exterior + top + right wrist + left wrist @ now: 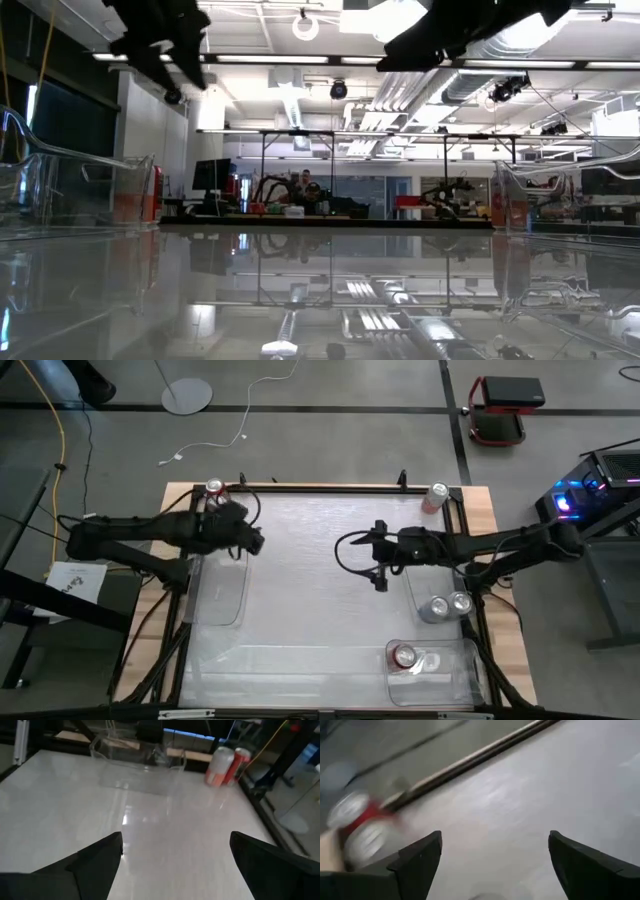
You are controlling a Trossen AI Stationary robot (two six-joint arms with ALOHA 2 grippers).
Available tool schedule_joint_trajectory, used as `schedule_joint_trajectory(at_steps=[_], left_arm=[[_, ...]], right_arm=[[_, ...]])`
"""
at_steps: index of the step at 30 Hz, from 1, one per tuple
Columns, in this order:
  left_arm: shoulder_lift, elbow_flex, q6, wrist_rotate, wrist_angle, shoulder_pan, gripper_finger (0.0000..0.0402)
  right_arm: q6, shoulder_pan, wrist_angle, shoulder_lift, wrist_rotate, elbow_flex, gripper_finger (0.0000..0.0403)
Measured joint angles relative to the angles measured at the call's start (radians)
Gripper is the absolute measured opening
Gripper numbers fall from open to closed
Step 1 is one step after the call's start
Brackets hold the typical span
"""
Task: Sort soda cans
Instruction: Put the red-black soda can into the bottom transparent bin
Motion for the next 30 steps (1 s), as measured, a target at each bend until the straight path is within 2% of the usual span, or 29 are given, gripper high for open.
schedule_joint_trajectory(at_steps=[3,6,10,13,19,23,30], left_arm=[[0.030,0.036,-0.138,-0.035,-0.184,0.045,0.0334],[0.038,0.038,-0.171,-0.035,-0.208,0.150,0.0333],[0.038,0.038,-0.040,0.095,-0.134,0.369,0.0333],[0.054,0.048,0.096,0.236,-0.066,0.562,0.0333],[0.174,0.127,0.318,0.396,-0.061,0.891,0.0333],[0.283,0.207,0.382,0.457,-0.038,0.955,0.0333],[0.465,0.280,0.384,0.423,-0.049,1.008,0.0333]], right_arm=[[-0.035,-0.008,0.083,0.000,-0.001,-0.042,0.0362],[-0.063,-0.011,0.112,0.000,-0.002,-0.058,0.0362],[-0.075,-0.011,0.114,0.000,-0.008,-0.062,0.0362],[-0.082,-0.011,0.114,0.000,-0.054,-0.062,0.0362],[-0.045,-0.010,0.107,0.000,-0.115,-0.062,0.0362],[-0.013,-0.003,0.095,0.000,-0.133,-0.062,0.0362],[0.002,0.037,0.085,-0.001,-0.133,-0.062,0.0362]])
